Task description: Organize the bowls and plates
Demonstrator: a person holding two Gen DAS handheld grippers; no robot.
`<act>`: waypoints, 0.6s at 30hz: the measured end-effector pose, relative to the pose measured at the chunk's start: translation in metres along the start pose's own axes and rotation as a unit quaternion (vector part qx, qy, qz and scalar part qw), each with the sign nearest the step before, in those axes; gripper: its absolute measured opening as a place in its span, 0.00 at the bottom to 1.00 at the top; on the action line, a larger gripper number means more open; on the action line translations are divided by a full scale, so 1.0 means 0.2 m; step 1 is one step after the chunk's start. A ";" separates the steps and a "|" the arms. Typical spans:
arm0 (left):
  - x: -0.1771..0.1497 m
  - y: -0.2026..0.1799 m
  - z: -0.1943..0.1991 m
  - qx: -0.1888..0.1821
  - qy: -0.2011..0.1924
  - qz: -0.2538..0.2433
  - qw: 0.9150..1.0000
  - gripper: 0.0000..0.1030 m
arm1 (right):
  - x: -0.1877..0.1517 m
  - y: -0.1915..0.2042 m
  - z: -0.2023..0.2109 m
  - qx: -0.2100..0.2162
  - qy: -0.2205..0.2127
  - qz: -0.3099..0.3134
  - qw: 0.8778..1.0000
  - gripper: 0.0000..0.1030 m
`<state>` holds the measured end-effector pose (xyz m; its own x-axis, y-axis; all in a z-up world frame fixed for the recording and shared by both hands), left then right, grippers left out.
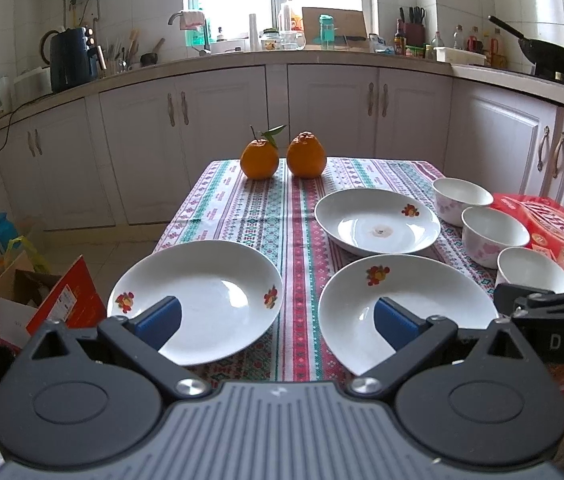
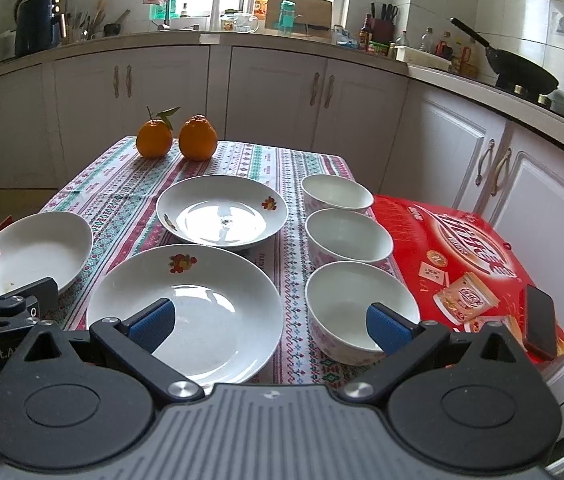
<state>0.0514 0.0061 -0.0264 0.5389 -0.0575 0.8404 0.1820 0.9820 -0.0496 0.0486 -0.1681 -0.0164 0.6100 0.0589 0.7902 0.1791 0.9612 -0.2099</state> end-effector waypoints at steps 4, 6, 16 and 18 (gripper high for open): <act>0.02 0.02 -0.02 -0.019 0.002 0.001 1.000 0.99 | 0.04 0.01 -0.03 0.014 -0.002 0.007 1.000 1.00; 0.02 0.03 -0.03 -0.024 0.002 -0.005 1.000 0.99 | 0.06 0.01 -0.05 0.027 -0.002 0.011 1.000 1.00; 0.03 0.19 -0.06 -0.022 0.003 -0.017 1.000 0.99 | 0.26 0.06 -0.09 0.126 -0.039 0.027 0.991 1.00; 0.02 0.23 -0.07 -0.024 0.007 -0.020 1.000 0.99 | 0.30 0.09 -0.10 0.153 -0.044 0.027 0.987 1.00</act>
<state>0.0735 0.0492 -0.0319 0.5415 -0.0989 0.8349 0.2417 0.9694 -0.0419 0.1037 -0.1532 0.0159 0.5406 0.1216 0.8324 -0.1009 0.9917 -0.0793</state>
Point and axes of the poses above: each gripper's, at about its wrist camera, not at the fingertips, and z roughly against the way its jaws point, y to its left, x to its top, the point moved 4 cm from there along -z, roughly the way its jaws point, and after that the axes turned 11 degrees about -x, right-handed, at the moved point
